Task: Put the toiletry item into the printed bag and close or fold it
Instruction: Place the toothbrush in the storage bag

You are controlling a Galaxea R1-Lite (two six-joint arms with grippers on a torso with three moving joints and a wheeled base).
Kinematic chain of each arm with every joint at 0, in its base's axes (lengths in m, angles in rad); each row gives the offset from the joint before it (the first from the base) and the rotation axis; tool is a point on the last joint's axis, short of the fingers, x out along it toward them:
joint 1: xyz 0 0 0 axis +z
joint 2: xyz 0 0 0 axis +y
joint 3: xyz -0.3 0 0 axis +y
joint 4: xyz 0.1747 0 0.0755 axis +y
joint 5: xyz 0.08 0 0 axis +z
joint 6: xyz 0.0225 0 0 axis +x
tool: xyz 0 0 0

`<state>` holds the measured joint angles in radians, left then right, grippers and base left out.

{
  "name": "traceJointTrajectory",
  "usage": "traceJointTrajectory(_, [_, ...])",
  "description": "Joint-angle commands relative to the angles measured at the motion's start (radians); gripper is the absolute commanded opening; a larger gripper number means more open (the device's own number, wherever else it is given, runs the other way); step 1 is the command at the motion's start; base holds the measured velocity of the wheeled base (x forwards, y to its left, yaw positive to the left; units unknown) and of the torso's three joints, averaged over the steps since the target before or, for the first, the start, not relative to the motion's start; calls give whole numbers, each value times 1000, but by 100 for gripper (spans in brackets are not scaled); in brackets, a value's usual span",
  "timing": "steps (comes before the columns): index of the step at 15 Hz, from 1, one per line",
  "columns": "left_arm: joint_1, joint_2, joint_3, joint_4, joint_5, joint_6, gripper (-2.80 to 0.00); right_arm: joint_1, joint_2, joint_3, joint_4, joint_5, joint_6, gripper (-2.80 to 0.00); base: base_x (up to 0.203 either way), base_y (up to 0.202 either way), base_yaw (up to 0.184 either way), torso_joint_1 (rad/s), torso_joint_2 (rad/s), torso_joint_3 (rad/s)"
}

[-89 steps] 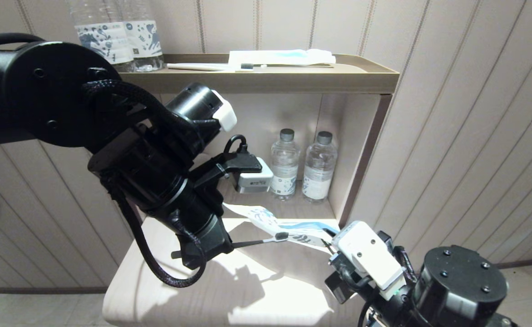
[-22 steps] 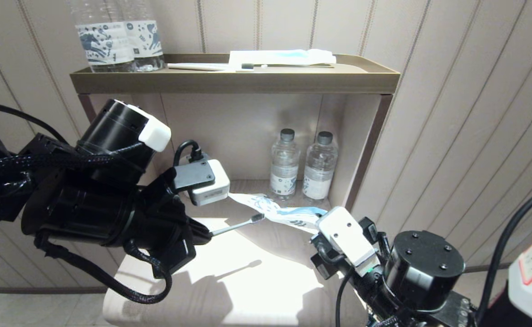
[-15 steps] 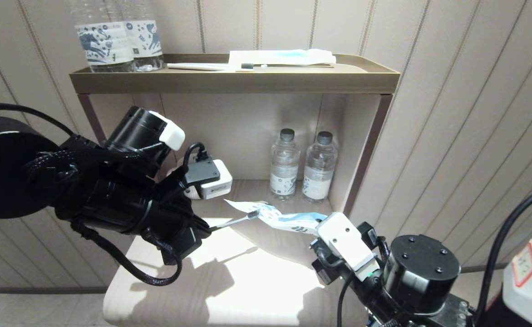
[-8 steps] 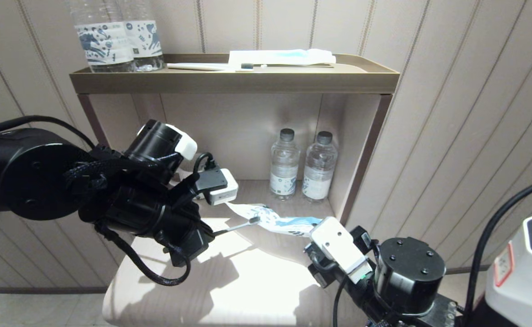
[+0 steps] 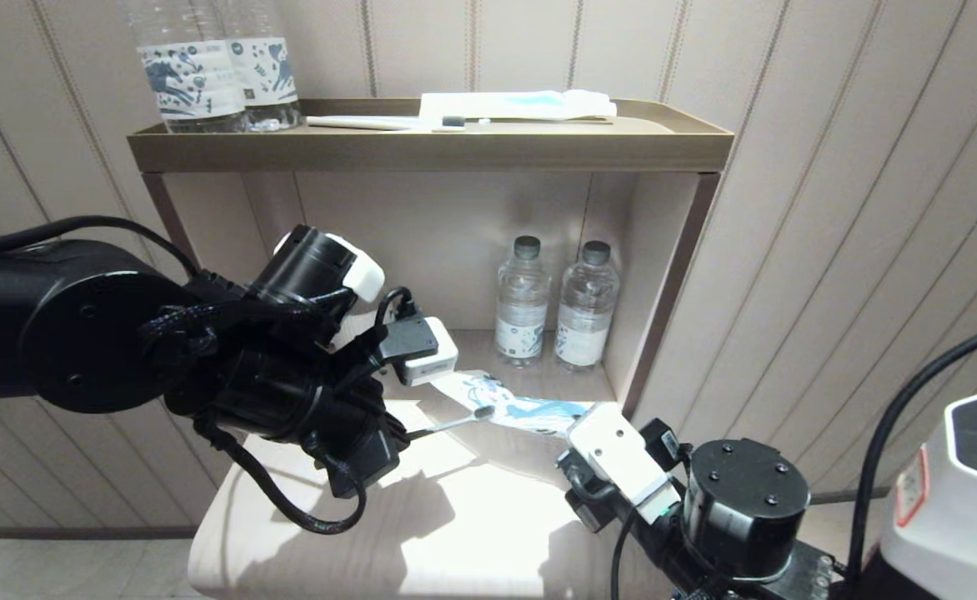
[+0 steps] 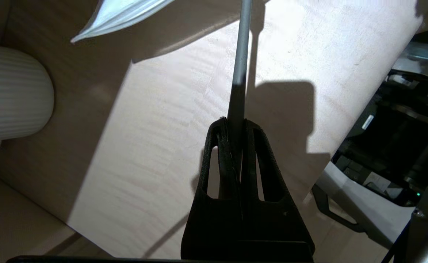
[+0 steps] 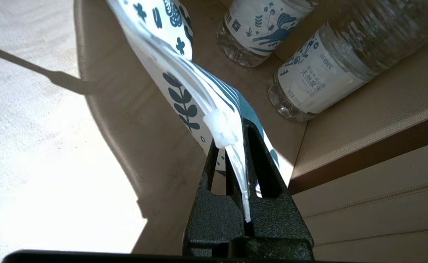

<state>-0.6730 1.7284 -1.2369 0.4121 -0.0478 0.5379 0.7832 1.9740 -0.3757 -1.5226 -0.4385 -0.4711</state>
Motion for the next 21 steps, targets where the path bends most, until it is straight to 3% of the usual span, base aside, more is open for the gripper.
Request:
traceJointTrajectory(1, [-3,-38,-6,2,0,3,-280,-2,17,3,-47,-2,-4,-280,0,0,0,0,0,0])
traceJointTrajectory(9, [-28,-87,101,7,3,4,-280,2,29,0,-47,-2,-1,-280,0,0,0,0,0,0])
traceJointTrajectory(16, [-56,-30,-23,11,23,2,-280,7,30,14,-47,-2,0,-280,0,0,0,0,0,0])
traceJointTrajectory(21, [-54,-34,10,10,24,2,-280,13,40,11,-47,-3,3,-280,0,0,0,0,0,0])
